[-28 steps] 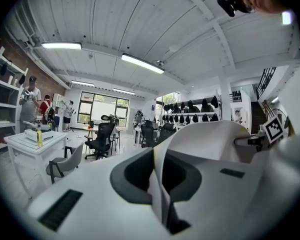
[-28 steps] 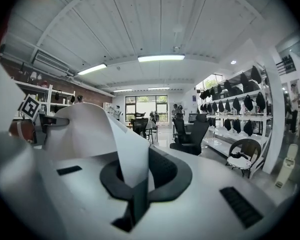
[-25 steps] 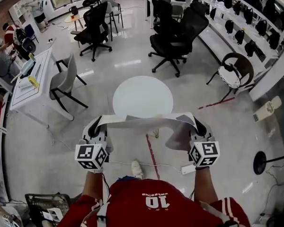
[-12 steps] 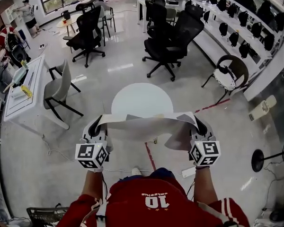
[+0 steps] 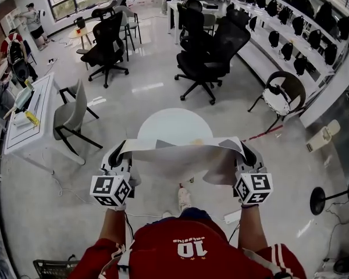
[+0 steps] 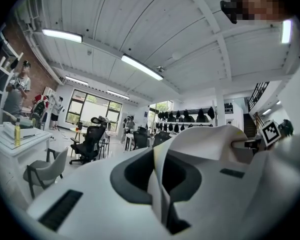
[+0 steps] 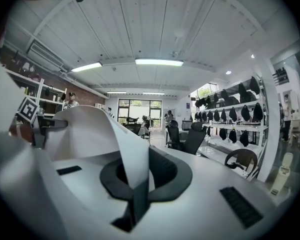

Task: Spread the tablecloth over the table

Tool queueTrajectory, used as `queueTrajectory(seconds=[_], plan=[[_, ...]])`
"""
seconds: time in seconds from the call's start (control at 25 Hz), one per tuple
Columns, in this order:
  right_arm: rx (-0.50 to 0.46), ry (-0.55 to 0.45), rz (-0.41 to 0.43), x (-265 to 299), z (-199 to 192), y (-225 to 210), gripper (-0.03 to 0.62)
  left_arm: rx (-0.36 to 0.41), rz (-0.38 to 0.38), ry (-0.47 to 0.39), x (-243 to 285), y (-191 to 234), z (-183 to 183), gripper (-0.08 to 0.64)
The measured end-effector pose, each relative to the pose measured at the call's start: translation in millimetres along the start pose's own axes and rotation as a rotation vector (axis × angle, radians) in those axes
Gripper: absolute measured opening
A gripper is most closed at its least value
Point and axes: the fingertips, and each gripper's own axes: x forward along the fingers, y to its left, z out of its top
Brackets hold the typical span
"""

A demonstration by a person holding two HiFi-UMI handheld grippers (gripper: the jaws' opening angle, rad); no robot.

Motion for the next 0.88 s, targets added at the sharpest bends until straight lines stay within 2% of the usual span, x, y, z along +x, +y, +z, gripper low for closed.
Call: queueTrajectory(seconds=[0.32, 0.68, 0.88], plan=[[0.004, -0.023, 0.046, 52, 14, -14, 0.017, 0.045, 0.047, 0.022, 41, 16, 7, 0.009], [-0.019, -0.034, 0.081, 118, 33, -37, 0.017, 0.081, 0.092, -0.006, 102, 35, 26, 0.009], [0.015, -0.012, 0.098, 153, 30, -53, 0.017, 0.086, 0.102, 0.0, 138, 43, 24, 0.009]])
